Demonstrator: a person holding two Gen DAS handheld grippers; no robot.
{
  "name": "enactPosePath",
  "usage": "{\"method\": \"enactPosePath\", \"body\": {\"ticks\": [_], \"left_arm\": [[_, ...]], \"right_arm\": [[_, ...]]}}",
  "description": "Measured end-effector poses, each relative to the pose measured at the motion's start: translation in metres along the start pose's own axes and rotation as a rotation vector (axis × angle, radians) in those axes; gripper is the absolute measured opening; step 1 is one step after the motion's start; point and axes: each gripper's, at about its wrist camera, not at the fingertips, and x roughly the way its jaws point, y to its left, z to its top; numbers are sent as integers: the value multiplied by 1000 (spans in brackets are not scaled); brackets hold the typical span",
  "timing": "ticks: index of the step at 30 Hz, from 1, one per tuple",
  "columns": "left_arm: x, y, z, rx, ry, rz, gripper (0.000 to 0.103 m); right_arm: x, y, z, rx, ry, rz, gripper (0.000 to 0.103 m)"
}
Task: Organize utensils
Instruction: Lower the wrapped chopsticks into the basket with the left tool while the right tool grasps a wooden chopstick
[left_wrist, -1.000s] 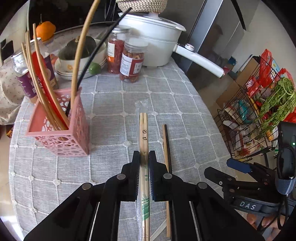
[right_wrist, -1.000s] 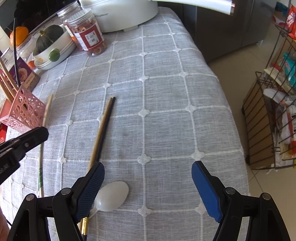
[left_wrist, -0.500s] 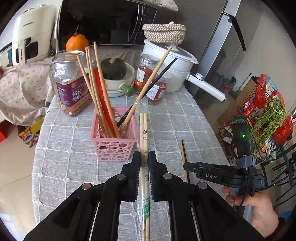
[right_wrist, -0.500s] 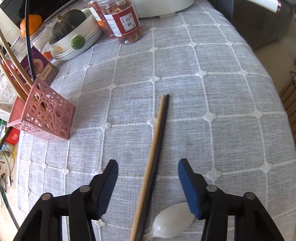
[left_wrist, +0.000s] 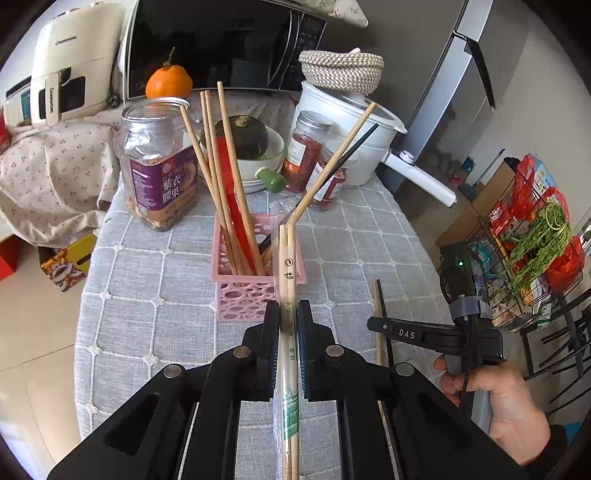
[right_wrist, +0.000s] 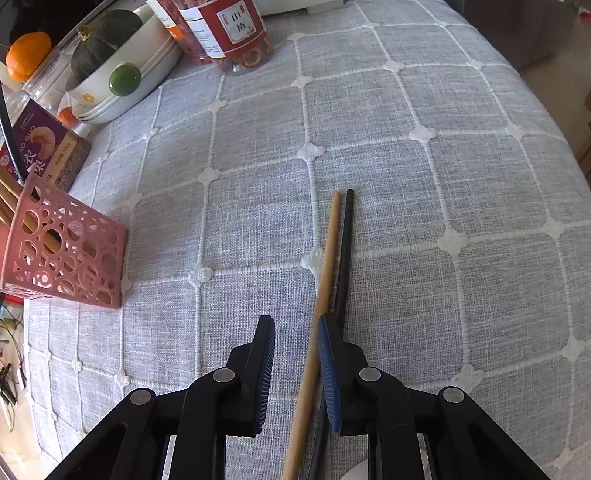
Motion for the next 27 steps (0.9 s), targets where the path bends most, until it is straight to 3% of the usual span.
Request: {"method": "enactPosePath", "body": {"ticks": [4,6,8,11,15,22,27], "left_arm": [[0,-1,0,-2,-9,3,10],[-2,0,1,-8,-23,2,10],[-7,3,3,-24,-59,-3,10],[-24,6,9,-41,-153,-9,10],[-48,11,15,-60,-311,2,10],[-65,18,22,-110,-568,102,10],[-58,22,34,-142,-675,147,10]], "right_arm": [[5,4,2,-33,-13,-43,19],[5,11,0,-90,-33,-101,10],[5,13,-1,-118,-46,-126,8],[-4,11,-1,-105,-74,-76,6],[-38,18,-3,-115,-179,-9,6],[-98,38,-12,-118,-371,113,6],[-128,48,-21,-140,-491,141,6]]}}
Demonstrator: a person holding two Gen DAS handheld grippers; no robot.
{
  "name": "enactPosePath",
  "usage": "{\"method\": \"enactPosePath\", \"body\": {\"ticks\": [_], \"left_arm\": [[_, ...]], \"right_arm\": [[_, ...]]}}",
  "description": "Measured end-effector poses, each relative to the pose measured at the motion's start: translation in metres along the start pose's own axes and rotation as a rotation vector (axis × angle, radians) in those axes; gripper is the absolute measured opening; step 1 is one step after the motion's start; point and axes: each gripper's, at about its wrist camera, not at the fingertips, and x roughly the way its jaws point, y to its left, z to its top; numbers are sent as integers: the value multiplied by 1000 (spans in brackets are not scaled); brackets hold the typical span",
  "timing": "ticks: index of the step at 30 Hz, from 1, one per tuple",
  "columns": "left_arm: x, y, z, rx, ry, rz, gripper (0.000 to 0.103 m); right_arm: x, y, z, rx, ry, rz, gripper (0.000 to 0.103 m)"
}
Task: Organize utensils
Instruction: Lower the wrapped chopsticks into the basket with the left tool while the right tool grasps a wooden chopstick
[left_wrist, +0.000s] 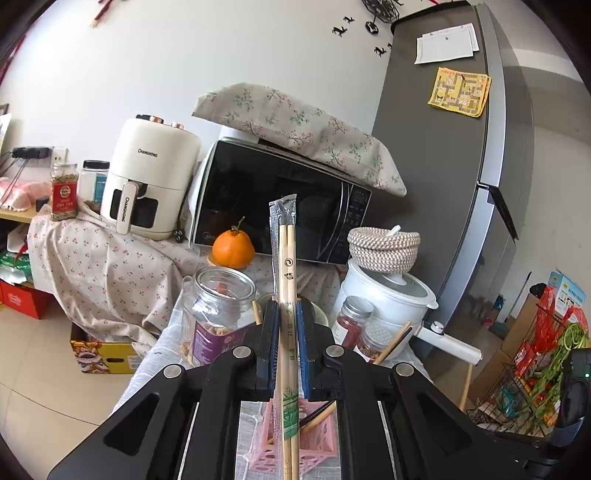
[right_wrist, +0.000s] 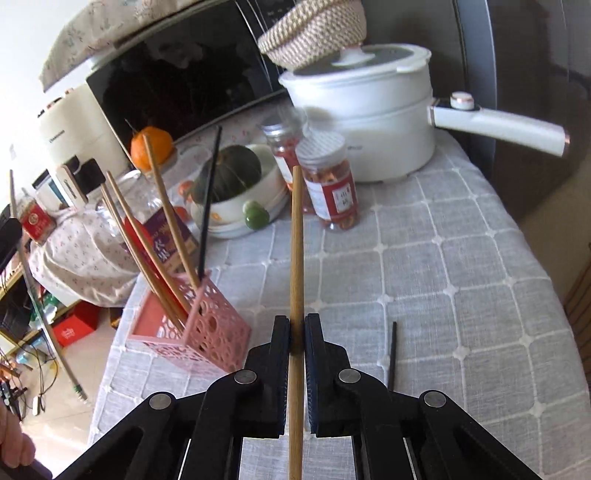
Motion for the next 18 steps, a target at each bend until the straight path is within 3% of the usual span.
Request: {"method": "enactPosePath", "body": {"ticks": [7,12,18], "left_arm": [[36,-14,2,19,-30,-20,10],[61,-25,-11,135,-54,-4,10],[84,-27,-28,182,-54,4,10]], "right_arm": [[-16,0,7,8,-64,39,6],[-19,-2,9,17,-82,55,6],[-20,0,12,-1,-94,61,6]]}}
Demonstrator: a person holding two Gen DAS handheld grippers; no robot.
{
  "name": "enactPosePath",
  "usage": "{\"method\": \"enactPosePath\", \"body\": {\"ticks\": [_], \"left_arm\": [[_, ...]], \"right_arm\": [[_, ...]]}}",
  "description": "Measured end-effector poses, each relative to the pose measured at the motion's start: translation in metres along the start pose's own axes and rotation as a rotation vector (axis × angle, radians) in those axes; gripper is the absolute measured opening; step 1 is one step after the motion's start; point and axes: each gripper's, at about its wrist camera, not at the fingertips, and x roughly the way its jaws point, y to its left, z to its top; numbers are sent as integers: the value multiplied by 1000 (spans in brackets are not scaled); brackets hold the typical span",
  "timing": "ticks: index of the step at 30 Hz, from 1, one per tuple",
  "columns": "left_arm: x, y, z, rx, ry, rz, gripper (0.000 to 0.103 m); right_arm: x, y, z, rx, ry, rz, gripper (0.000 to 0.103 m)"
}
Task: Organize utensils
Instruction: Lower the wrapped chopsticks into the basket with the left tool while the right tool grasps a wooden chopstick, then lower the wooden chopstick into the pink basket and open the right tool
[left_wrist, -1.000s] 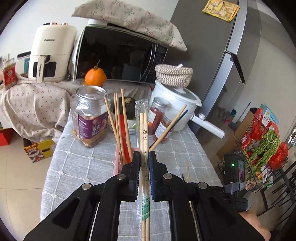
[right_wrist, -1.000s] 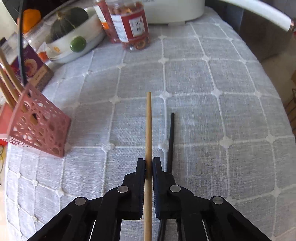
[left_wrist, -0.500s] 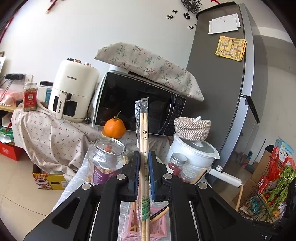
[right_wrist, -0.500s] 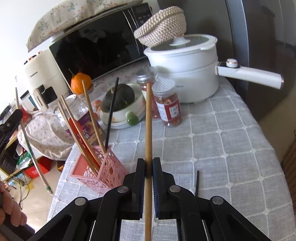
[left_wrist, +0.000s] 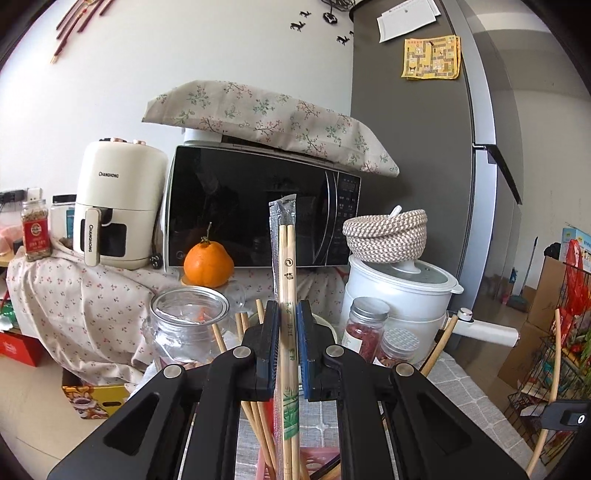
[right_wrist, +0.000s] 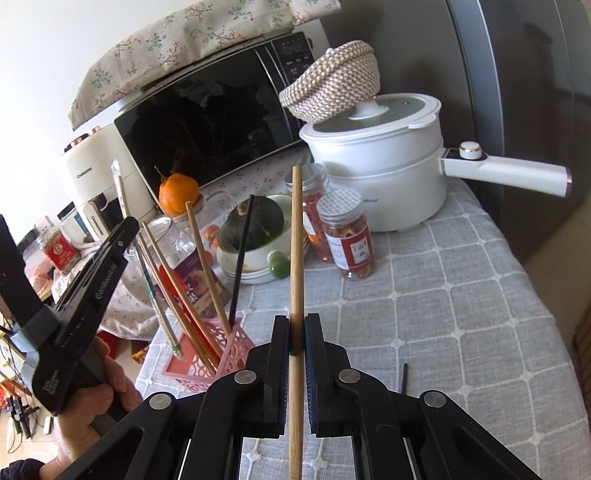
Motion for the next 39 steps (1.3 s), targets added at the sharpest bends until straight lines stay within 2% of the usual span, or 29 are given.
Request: {"method": "enactPosePath", "body": {"ticks": [7,11,17,21,27,30,33,35,39], "left_arm": [[4,10,-22,-29,90,25,11],[1,9,-27,-34,191,29,11],[-17,10,-24,-51,321,47,14],[-35,11,-19,-45,395,102,14],[-59,12,-17,-23,490,138,16],[-69,18,-18,-49,537,146,22],[-74,23,-21,-45,568,156,40],[-75,24,-24,-30,595,153,56],[-72,30,-31,2,666,143,67]], "right_arm": [[1,1,1,0,-10,0,6],[1,4,1,-5,-14,5,6],[-2,8,2,-2,-30,15,6],[-10,11,5,1,-72,14,6],[-16,18,6,3,-124,11,6],[-19,25,7,-6,-151,15,6],[-21,32,10,-8,-181,28,6],[-22,38,12,-17,-202,29,6],[-20,51,17,-31,-236,37,6]]}}
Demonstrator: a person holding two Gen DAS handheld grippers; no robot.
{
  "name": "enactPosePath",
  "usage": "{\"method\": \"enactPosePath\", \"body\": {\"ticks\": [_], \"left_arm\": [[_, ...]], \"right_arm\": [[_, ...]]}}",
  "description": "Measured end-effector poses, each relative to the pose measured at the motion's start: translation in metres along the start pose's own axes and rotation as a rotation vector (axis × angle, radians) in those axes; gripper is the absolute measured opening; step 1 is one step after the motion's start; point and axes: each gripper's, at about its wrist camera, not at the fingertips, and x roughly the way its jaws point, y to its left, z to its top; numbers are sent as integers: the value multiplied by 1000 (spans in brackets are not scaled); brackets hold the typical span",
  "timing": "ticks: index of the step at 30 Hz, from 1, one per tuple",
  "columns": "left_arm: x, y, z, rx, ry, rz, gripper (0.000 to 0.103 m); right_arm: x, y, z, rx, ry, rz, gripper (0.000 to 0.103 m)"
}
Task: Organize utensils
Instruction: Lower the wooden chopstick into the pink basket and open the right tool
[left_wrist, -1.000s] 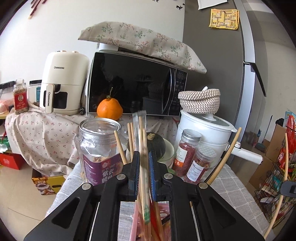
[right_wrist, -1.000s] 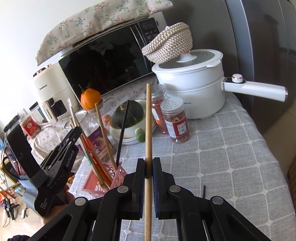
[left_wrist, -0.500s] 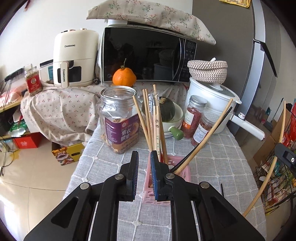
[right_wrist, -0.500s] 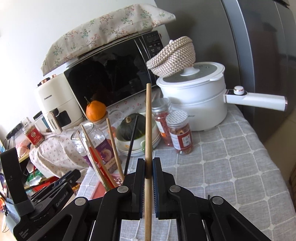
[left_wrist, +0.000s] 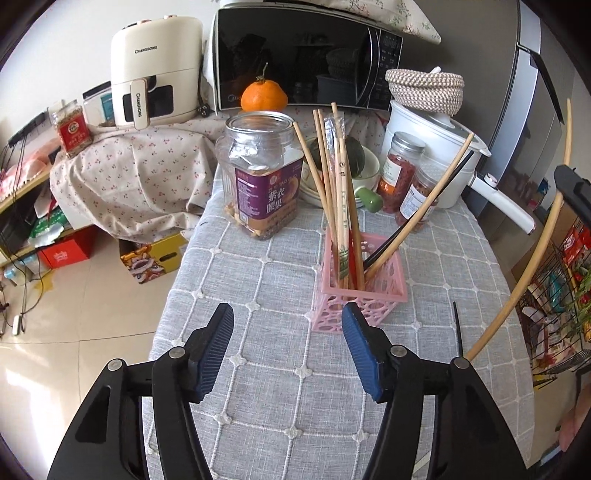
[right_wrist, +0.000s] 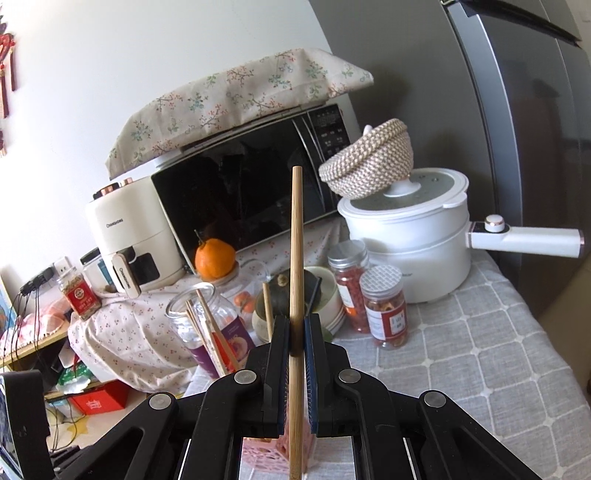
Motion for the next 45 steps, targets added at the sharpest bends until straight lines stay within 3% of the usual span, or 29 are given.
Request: {"method": "enactPosePath", "body": {"ticks": [4,10,21,29,32,34,40,43,45], "left_arm": [[11,8,-2,3,77,-24,75],[26,15,-5,-1,162,-43,76],[34,13,-3,-8,200,-61,77],[36,18,-1,-27,195,-58,77],[35,15,-2,-17,194,-61,77],[33,13,-2,-13,192,-66,77],[28,8,-4,5,177,-66,77],[26,5,-6,19,176,-70,77],[24,3,-7,26,169,-66,77]], "right_arm": [[6,10,8,8,-32,9,6],[26,25,14,1,-67,10,6],[60,29,6,16,-162,-74,6],[71,28,-11,-3,-125,-80,8],[72,26,-13,0,-84,-55,19],[70,25,-13,-1,-66,-47,33],[53,17,-11,-7,-12,-36,48],[48,9,-12,-20,57,-42,59],[47,4,-15,-34,113,-61,60]]}}
